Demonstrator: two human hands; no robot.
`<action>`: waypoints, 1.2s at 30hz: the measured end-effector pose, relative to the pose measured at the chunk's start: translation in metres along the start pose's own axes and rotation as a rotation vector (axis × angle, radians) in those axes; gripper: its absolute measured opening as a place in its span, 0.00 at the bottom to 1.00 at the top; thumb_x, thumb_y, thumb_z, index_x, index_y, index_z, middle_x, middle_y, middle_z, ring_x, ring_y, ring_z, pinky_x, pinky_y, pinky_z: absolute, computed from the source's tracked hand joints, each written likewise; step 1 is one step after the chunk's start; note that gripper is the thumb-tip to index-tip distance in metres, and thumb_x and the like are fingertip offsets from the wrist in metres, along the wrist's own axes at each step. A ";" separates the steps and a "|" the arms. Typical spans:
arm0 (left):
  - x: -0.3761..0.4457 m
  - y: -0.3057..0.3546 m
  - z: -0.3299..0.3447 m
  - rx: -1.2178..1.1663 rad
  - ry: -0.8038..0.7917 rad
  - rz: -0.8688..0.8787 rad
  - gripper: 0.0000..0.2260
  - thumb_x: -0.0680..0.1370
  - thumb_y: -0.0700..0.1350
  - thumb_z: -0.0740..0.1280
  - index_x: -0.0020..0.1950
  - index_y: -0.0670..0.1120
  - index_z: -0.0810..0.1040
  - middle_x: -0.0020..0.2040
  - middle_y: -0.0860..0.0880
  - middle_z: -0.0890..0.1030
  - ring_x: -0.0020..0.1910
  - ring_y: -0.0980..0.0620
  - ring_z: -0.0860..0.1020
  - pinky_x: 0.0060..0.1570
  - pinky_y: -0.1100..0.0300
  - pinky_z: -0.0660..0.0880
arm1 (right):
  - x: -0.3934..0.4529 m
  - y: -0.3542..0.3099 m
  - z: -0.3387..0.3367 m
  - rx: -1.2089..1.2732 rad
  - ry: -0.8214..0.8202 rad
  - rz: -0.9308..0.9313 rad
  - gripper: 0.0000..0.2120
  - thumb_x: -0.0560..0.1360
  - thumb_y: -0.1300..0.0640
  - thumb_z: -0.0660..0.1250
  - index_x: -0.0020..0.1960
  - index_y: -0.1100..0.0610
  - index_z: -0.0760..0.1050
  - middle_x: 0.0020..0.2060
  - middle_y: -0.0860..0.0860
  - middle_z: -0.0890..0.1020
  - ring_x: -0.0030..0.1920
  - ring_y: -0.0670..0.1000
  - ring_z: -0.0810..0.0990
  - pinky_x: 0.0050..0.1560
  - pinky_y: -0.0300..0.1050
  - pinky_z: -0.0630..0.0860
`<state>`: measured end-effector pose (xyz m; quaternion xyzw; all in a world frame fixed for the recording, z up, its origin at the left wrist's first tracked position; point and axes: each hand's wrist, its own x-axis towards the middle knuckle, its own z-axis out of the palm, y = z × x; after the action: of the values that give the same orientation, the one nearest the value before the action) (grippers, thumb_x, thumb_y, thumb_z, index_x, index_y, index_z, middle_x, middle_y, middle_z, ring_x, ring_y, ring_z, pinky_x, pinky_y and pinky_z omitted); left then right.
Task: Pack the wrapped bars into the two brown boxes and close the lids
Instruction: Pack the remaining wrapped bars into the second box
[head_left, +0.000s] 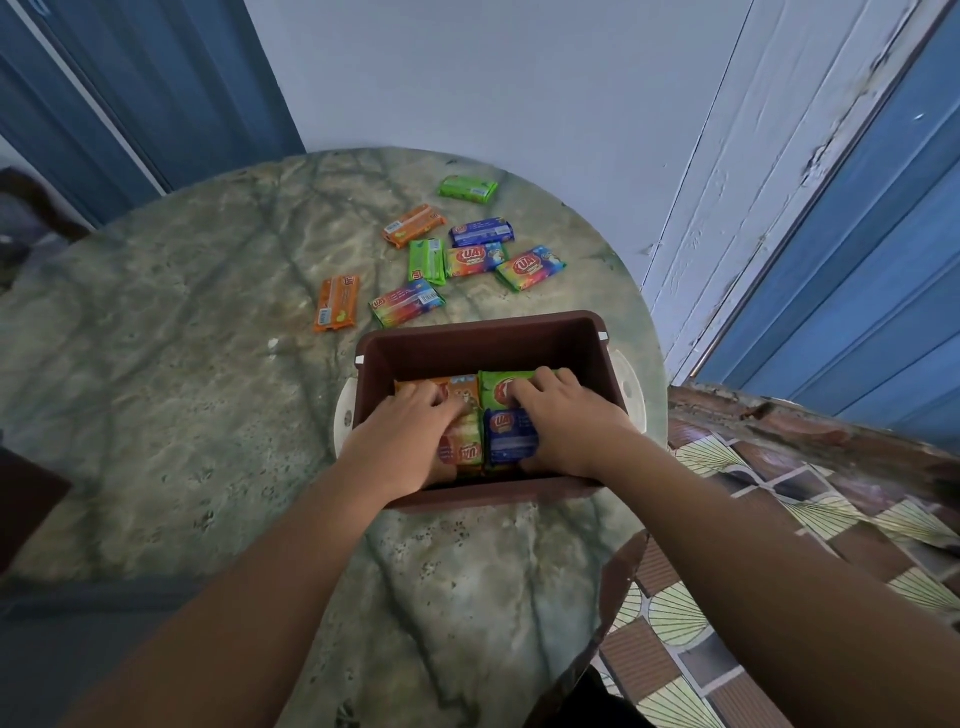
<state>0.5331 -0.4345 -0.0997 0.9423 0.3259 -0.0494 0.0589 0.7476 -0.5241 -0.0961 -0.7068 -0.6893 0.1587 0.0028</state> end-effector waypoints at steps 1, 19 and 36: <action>0.000 0.000 -0.001 -0.009 -0.008 -0.001 0.34 0.74 0.56 0.76 0.77 0.56 0.67 0.64 0.51 0.70 0.65 0.48 0.70 0.63 0.53 0.72 | 0.000 0.000 0.000 -0.003 -0.001 -0.002 0.39 0.67 0.40 0.78 0.71 0.47 0.62 0.66 0.51 0.68 0.66 0.55 0.66 0.63 0.55 0.76; 0.000 0.003 -0.003 -0.017 -0.009 -0.044 0.36 0.71 0.61 0.77 0.73 0.52 0.67 0.65 0.50 0.72 0.65 0.47 0.72 0.59 0.50 0.74 | -0.006 -0.004 -0.007 0.167 0.134 -0.019 0.27 0.75 0.32 0.55 0.69 0.43 0.72 0.51 0.46 0.75 0.52 0.50 0.73 0.54 0.51 0.78; -0.004 0.005 -0.010 -0.109 -0.038 -0.030 0.28 0.71 0.63 0.72 0.67 0.53 0.73 0.59 0.53 0.74 0.59 0.50 0.73 0.58 0.51 0.74 | -0.003 -0.001 -0.008 0.229 0.174 0.086 0.17 0.86 0.41 0.51 0.59 0.47 0.75 0.51 0.47 0.82 0.51 0.52 0.81 0.48 0.54 0.80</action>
<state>0.5339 -0.4395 -0.0887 0.9316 0.3409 -0.0505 0.1156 0.7488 -0.5256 -0.0873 -0.7419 -0.6330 0.1742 0.1363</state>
